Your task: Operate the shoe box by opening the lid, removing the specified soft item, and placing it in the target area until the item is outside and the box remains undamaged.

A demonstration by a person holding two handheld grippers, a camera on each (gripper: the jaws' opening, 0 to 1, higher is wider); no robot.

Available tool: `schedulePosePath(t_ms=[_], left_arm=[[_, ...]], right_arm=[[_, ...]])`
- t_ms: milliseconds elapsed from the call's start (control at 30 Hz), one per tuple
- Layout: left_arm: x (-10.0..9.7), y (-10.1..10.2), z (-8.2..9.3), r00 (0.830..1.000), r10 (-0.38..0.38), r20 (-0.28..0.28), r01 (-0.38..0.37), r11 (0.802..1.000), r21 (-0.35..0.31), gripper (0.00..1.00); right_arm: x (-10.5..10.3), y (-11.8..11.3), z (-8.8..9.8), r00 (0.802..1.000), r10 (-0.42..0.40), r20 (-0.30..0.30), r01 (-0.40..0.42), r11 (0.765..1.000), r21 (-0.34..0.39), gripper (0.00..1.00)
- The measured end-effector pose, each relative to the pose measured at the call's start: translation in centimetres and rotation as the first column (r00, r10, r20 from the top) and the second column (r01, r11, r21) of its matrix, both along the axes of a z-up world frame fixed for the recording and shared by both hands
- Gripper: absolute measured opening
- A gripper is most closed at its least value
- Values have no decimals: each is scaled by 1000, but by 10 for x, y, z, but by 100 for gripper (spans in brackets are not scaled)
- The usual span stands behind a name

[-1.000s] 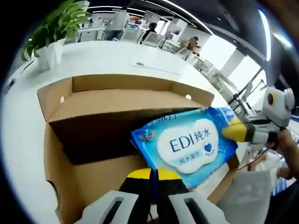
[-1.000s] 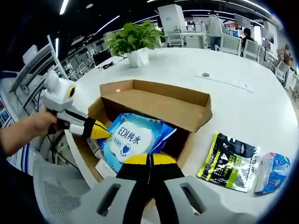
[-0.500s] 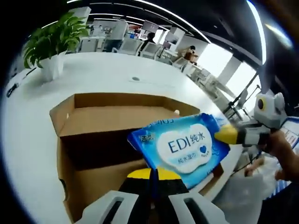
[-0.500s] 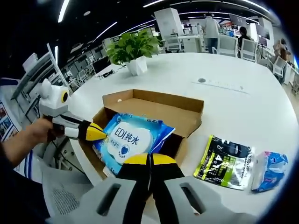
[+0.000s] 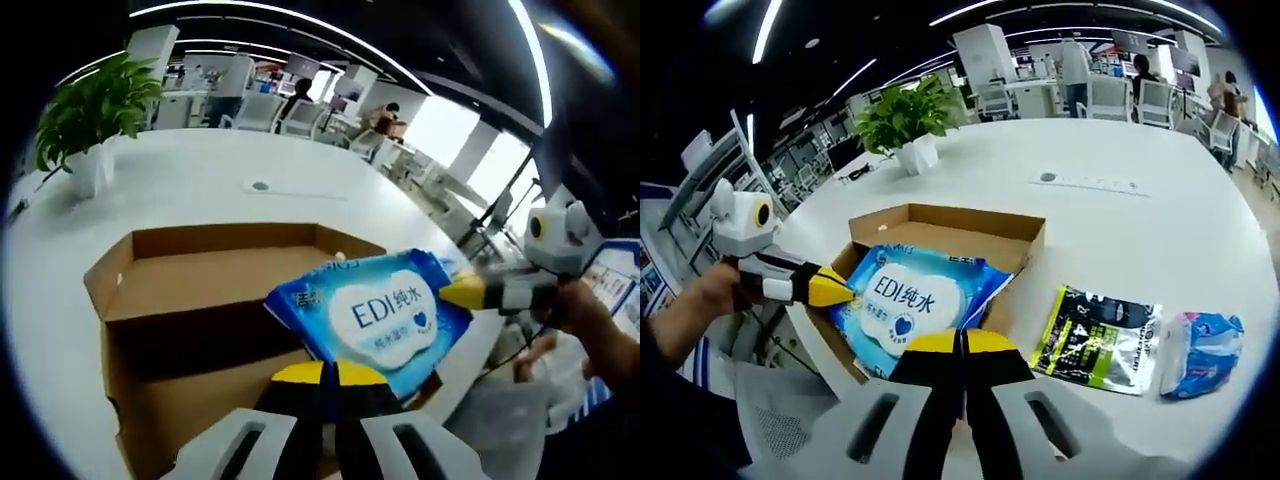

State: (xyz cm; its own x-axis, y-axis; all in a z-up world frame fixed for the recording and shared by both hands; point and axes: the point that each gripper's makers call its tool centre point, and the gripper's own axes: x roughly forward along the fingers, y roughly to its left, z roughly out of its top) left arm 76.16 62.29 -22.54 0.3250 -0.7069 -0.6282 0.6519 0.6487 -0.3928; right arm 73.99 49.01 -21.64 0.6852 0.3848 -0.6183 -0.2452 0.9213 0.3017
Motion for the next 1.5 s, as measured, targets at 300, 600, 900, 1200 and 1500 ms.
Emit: schedulePosePath(t_ms=[300, 600, 900, 1200, 1500], left_arm=[[-5, -31, 3, 999, -43, 0, 43, 999, -13, 0], [-8, -59, 6, 997, -75, 5, 76, 997, -19, 0], [-13, -84, 6, 994, -107, 6, 107, 994, -21, 1], [-18, -107, 5, 991, -133, 11, 134, 991, -19, 1], [-23, -131, 3, 986, -166, 17, 166, 986, -17, 1]], right_arm=[[-9, -29, 0, 999, -49, -7, 49, 999, -4, 0], [-13, -58, 1, 996, -90, -9, 90, 996, -11, 0], [-18, -82, 1, 993, -118, -12, 118, 993, -20, 0], [-18, -107, -1, 989, -145, -14, 145, 989, -20, 0], [-25, -128, -3, 983, -181, -20, 181, 983, -26, 0]])
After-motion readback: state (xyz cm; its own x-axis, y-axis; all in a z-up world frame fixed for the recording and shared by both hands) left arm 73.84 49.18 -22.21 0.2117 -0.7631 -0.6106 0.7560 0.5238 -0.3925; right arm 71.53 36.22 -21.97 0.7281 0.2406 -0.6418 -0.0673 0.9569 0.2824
